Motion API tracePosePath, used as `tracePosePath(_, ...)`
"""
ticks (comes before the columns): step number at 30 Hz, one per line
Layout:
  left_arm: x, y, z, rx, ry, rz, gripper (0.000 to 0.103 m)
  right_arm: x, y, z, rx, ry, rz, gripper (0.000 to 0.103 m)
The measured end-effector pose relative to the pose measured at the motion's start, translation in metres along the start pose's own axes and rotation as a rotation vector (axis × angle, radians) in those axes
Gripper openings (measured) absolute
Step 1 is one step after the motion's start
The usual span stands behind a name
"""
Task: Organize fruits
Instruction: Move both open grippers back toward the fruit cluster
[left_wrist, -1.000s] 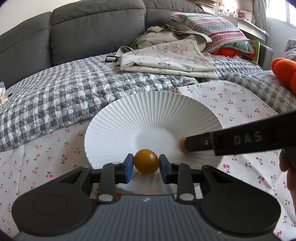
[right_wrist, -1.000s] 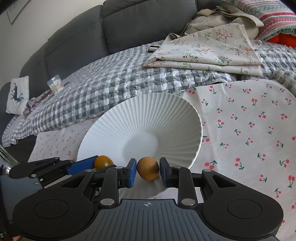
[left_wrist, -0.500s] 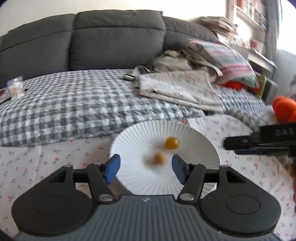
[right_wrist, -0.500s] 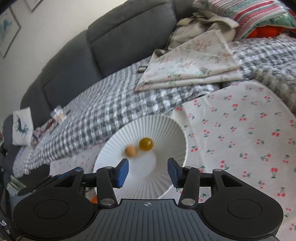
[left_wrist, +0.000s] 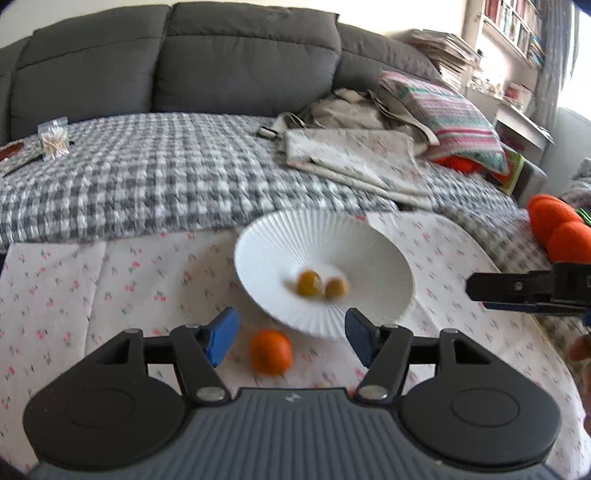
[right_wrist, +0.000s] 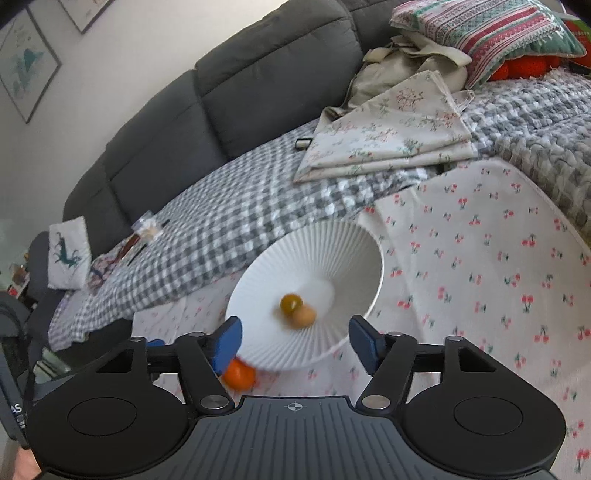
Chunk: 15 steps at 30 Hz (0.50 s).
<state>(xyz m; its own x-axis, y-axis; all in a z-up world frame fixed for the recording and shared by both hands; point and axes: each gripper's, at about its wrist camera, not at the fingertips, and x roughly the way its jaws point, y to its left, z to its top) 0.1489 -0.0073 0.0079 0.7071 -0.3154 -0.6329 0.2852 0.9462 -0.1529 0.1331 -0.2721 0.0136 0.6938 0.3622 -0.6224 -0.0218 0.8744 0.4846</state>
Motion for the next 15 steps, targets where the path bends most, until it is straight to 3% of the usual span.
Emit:
tracePosePath(4, -0.01, -0.008, -0.016, 0.012, 0.051, -0.023, 0.066, -0.012, 0.011, -0.016, -0.052, 0.012, -0.021, 0.067)
tracePosePath(15, -0.019, -0.03, -0.064, 0.077, 0.182, -0.069, 0.066, -0.023, 0.013, -0.055, -0.051, 0.108, -0.022, 0.068)
